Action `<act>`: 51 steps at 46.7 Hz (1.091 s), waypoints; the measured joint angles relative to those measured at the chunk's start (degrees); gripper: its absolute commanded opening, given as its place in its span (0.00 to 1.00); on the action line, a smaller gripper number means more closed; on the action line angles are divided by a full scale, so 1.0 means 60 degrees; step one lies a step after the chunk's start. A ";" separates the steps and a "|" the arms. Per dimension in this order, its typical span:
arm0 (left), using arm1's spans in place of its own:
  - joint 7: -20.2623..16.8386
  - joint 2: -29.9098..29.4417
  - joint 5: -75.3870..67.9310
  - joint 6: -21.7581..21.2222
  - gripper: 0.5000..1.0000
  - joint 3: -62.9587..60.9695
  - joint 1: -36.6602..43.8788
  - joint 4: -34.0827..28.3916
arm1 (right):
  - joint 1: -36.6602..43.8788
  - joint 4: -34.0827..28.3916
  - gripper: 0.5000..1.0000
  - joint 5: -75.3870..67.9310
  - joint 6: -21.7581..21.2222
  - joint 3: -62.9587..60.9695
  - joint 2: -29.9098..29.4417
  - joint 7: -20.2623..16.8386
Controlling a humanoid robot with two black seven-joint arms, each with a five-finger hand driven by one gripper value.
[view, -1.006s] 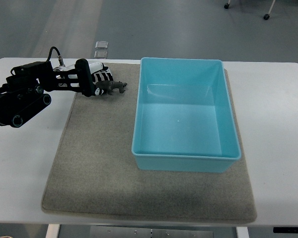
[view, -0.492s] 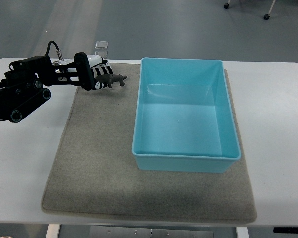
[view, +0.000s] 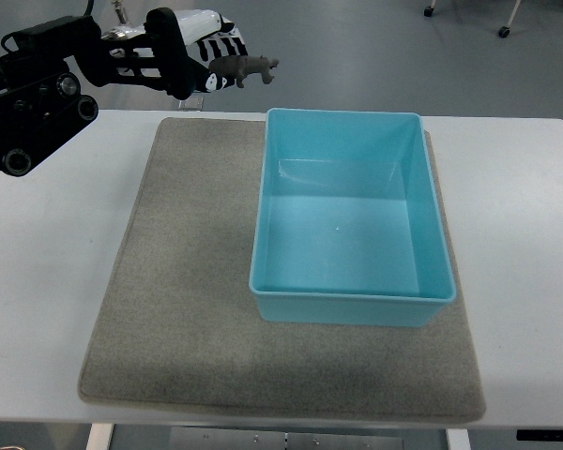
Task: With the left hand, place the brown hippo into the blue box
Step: 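Lift the hippo with the left hand and carry it over the box, then lower the hippo into the blue box and open the left hand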
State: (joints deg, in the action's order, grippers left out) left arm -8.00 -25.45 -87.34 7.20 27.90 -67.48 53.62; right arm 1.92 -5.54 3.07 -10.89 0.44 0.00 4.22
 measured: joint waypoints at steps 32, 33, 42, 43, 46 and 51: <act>-0.0008 0.1427 -0.0054 0.0863 0.00 -0.1288 0.0158 0.1711 | 0.0001 0.0000 0.87 0.0000 0.0000 0.0000 0.0000 0.0000; -0.0007 0.1455 -0.0059 0.0862 0.00 -0.1382 0.0163 0.1707 | 0.0003 0.0000 0.87 0.0000 -0.0001 0.0000 0.0000 0.0001; 0.0001 0.1779 -0.0177 0.0826 0.00 -0.1790 0.0431 0.1646 | 0.0002 0.0000 0.87 0.0000 -0.0001 0.0000 0.0000 0.0001; 0.0001 0.1812 -0.0184 0.0826 0.00 -0.1825 0.0446 0.1636 | 0.0001 0.0000 0.87 0.0000 0.0000 0.0000 0.0000 0.0000; 0.0001 0.1893 -0.0192 0.0827 0.00 -0.1961 0.0464 0.1607 | 0.0001 0.0000 0.87 0.0000 0.0000 0.0000 0.0000 0.0000; 0.0002 0.1940 -0.0214 0.0833 0.00 -0.2225 0.0465 0.1542 | 0.0001 0.0000 0.87 0.0000 0.0000 0.0000 0.0000 0.0000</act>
State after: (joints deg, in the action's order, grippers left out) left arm -7.99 -13.82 -88.62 12.20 14.55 -64.69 62.87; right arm 1.93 -5.54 3.08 -10.90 0.44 0.00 4.22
